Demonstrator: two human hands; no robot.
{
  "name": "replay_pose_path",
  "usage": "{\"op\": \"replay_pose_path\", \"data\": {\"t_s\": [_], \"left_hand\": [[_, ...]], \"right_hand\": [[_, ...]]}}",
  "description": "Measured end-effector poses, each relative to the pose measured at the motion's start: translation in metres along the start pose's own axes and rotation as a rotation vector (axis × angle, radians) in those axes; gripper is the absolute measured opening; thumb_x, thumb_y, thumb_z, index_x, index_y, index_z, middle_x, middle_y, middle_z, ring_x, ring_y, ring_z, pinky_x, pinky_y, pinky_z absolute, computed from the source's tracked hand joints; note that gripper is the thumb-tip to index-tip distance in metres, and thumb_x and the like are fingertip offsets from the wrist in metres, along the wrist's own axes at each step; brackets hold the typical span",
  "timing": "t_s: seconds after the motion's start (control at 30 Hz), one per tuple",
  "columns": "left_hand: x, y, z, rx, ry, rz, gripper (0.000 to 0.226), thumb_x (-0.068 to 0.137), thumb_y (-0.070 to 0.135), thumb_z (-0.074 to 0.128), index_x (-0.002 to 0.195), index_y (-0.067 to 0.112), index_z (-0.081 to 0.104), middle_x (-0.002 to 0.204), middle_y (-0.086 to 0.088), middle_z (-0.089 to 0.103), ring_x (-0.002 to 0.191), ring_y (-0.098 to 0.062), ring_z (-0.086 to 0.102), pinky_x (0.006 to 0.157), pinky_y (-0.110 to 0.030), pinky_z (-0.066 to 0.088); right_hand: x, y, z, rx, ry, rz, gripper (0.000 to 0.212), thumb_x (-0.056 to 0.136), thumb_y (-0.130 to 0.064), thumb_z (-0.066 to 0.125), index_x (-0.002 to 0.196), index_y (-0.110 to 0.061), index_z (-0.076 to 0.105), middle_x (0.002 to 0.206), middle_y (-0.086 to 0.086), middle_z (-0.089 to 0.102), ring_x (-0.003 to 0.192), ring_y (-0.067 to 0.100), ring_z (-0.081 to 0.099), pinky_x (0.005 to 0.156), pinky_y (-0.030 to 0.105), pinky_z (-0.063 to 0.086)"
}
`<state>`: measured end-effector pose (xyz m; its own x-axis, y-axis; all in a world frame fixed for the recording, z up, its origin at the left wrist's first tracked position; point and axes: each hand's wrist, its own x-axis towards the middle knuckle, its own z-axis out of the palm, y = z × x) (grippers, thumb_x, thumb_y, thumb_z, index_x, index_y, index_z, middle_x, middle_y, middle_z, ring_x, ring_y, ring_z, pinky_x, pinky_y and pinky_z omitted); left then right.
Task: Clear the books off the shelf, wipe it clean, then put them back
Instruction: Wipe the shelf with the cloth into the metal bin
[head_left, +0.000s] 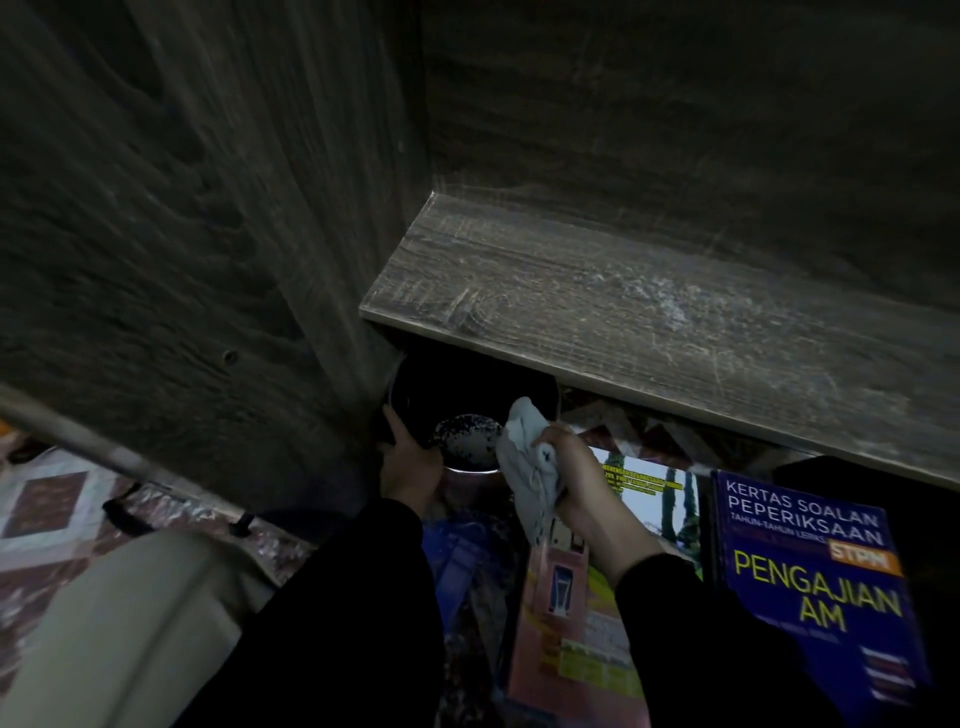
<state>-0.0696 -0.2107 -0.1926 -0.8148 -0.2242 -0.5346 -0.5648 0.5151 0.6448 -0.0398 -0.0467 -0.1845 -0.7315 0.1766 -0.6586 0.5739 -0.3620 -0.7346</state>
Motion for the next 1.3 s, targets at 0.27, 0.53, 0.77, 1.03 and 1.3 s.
{"op": "replay_pose_path", "data": {"t_s": [0.27, 0.53, 0.77, 1.03, 1.3], "left_hand": [[-0.063, 0.071, -0.043, 0.844, -0.223, 0.322, 0.043, 0.088, 0.028, 0.057, 0.126, 0.009, 0.052, 0.13, -0.012, 0.056, 0.119, -0.03, 0.055, 0.095, -0.034, 0.045], [-0.207, 0.2, -0.076, 0.187, -0.53, 0.945, 0.034, 0.078, 0.038, 0.075, 0.108, 0.035, 0.06, 0.105, 0.009, 0.065, 0.097, -0.007, 0.059, 0.082, -0.02, 0.048], [-0.349, 0.329, -0.067, 0.151, -0.242, 1.538, 0.023, 0.069, 0.035, 0.081, 0.085, 0.036, 0.065, 0.081, 0.012, 0.065, 0.073, 0.004, 0.054, 0.066, -0.008, 0.039], [-0.409, 0.444, 0.004, 0.139, 0.218, 1.909, 0.023, 0.086, 0.007, 0.061, 0.108, 0.009, 0.057, 0.106, -0.008, 0.049, 0.099, -0.023, 0.051, 0.083, -0.037, 0.045], [-0.373, 0.472, 0.064, 0.594, 0.278, 1.641, 0.039, 0.097, 0.011, 0.042, 0.136, 0.006, 0.04, 0.13, -0.018, 0.047, 0.118, -0.033, 0.047, 0.086, -0.038, 0.042]], "right_hand": [[-0.068, -0.056, -0.02, -0.132, -0.269, 0.126, 0.021, 0.079, -0.016, 0.055, 0.093, -0.007, 0.068, 0.083, 0.016, 0.066, 0.066, 0.024, 0.062, 0.059, 0.024, 0.049], [-0.209, -0.182, -0.088, -0.28, -0.459, -0.266, 0.039, 0.072, -0.009, 0.067, 0.111, -0.007, 0.063, 0.098, 0.015, 0.066, 0.082, 0.02, 0.066, 0.071, 0.027, 0.054], [-0.357, -0.307, -0.175, -0.605, -0.224, -0.85, 0.039, 0.064, -0.004, 0.063, 0.102, -0.015, 0.064, 0.094, 0.001, 0.069, 0.085, 0.009, 0.064, 0.069, 0.017, 0.051], [-0.389, -0.424, -0.239, -0.899, 0.353, -1.226, 0.037, 0.075, 0.008, 0.059, 0.099, -0.02, 0.065, 0.092, -0.002, 0.065, 0.083, 0.006, 0.059, 0.075, 0.019, 0.047], [-0.294, -0.441, -0.265, -1.462, 0.738, -0.926, 0.059, 0.09, -0.008, 0.043, 0.142, -0.033, 0.038, 0.147, 0.005, 0.039, 0.137, 0.03, 0.028, 0.112, 0.051, 0.022]]}}
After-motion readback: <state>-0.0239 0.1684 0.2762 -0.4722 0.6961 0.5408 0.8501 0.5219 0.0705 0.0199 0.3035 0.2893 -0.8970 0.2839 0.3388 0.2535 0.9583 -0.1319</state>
